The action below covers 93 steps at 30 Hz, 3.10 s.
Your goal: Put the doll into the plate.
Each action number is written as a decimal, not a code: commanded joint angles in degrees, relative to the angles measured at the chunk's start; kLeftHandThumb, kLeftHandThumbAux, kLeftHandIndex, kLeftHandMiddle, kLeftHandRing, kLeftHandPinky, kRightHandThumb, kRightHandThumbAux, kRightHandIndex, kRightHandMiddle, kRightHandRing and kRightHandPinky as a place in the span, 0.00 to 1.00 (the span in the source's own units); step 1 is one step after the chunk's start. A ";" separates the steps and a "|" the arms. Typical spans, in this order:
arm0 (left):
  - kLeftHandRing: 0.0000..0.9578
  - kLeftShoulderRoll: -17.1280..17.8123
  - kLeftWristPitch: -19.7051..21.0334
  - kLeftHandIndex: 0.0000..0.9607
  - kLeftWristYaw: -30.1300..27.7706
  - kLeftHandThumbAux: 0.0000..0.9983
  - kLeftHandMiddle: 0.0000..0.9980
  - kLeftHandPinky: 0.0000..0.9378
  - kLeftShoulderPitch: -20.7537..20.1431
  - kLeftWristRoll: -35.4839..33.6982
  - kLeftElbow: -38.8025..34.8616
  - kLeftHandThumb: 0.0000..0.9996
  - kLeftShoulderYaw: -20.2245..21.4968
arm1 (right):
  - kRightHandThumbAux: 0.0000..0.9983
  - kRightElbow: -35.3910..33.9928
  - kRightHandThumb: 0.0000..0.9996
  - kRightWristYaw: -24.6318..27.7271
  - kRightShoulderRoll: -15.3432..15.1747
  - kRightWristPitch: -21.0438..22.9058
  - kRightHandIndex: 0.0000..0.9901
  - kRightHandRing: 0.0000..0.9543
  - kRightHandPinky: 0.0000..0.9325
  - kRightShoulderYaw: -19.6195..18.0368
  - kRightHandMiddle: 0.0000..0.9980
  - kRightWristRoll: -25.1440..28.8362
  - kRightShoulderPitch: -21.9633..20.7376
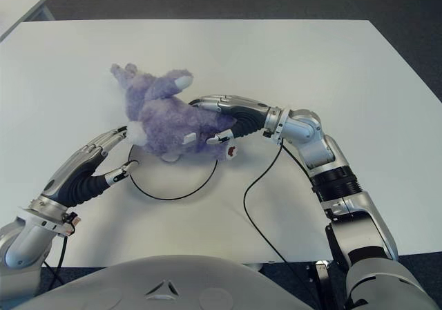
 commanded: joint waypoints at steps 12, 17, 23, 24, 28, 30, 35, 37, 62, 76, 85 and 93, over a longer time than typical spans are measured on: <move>0.00 1.59 0.33 0.00 -2.09 0.12 0.00 0.00 -0.38 -1.76 -0.28 0.30 0.50 | 0.27 0.62 0.28 1.99 -0.71 0.01 0.03 0.00 0.00 -1.25 0.00 1.18 -0.75; 0.00 1.60 1.30 0.00 -2.96 0.13 0.00 0.00 -0.91 -1.86 -0.97 0.32 0.56 | 0.28 1.06 0.28 1.80 -0.69 -0.16 0.02 0.00 0.00 -1.54 0.00 1.09 -0.90; 0.00 1.43 2.15 0.00 -3.60 0.13 0.00 0.00 -1.30 -1.67 -1.52 0.34 0.47 | 0.28 1.47 0.28 1.84 -0.68 -0.43 0.02 0.00 0.00 -1.64 0.00 1.11 -1.08; 0.00 1.41 2.27 0.00 -3.66 0.13 0.00 0.00 -1.35 -1.62 -1.61 0.35 0.44 | 0.28 1.50 0.27 1.85 -0.69 -0.44 0.01 0.00 0.00 -1.62 0.00 1.06 -1.13; 0.00 1.35 2.78 0.00 -3.76 0.13 0.00 0.00 -1.65 -1.34 -1.76 0.34 0.32 | 0.29 1.93 0.27 1.83 -0.69 -0.42 0.01 0.00 0.00 -1.61 0.00 0.89 -1.47; 0.00 1.36 3.04 0.00 -3.83 0.13 0.00 0.00 -1.73 -1.22 -1.87 0.33 0.28 | 0.29 2.10 0.26 1.76 -0.68 -0.45 0.01 0.00 0.00 -1.62 0.00 0.83 -1.58; 0.00 1.64 3.93 0.00 -4.02 0.13 0.00 0.00 -1.78 -0.48 -2.24 0.31 0.70 | 0.29 3.36 0.27 1.36 -0.62 -0.62 0.01 0.00 0.00 -1.78 0.00 0.45 -2.37; 0.00 1.67 4.03 0.00 -3.88 0.12 0.00 0.00 -1.71 -0.18 -2.30 0.30 0.95 | 0.29 3.82 0.27 1.11 -0.53 -0.71 0.00 0.00 0.00 -1.92 0.00 0.41 -2.62; 0.00 -1.17 -1.29 0.00 3.36 0.16 0.00 0.00 2.34 -1.07 -0.05 0.27 11.18 | 0.37 15.75 0.11 -0.50 1.79 -5.40 0.00 0.00 0.00 -5.78 0.00 3.83 -9.19; 0.00 -4.10 -4.32 0.00 7.52 0.15 0.00 0.00 3.56 -3.80 1.36 0.23 16.66 | 0.38 19.30 0.11 -2.93 2.48 -8.04 0.00 0.00 0.00 -6.49 0.00 2.88 -10.16; 0.00 -4.67 -8.03 0.00 12.45 0.14 0.00 0.00 -0.43 -3.33 8.75 0.21 16.34 | 0.39 22.34 0.07 -4.18 4.22 -10.18 0.00 0.00 0.00 -7.21 0.00 4.70 -10.81; 0.00 -6.35 -8.90 0.00 21.12 0.21 0.00 0.00 -17.32 -0.13 23.64 0.17 8.05 | 0.41 28.27 0.00 -5.18 8.98 -7.28 0.00 0.02 0.00 -8.40 0.04 7.66 -10.75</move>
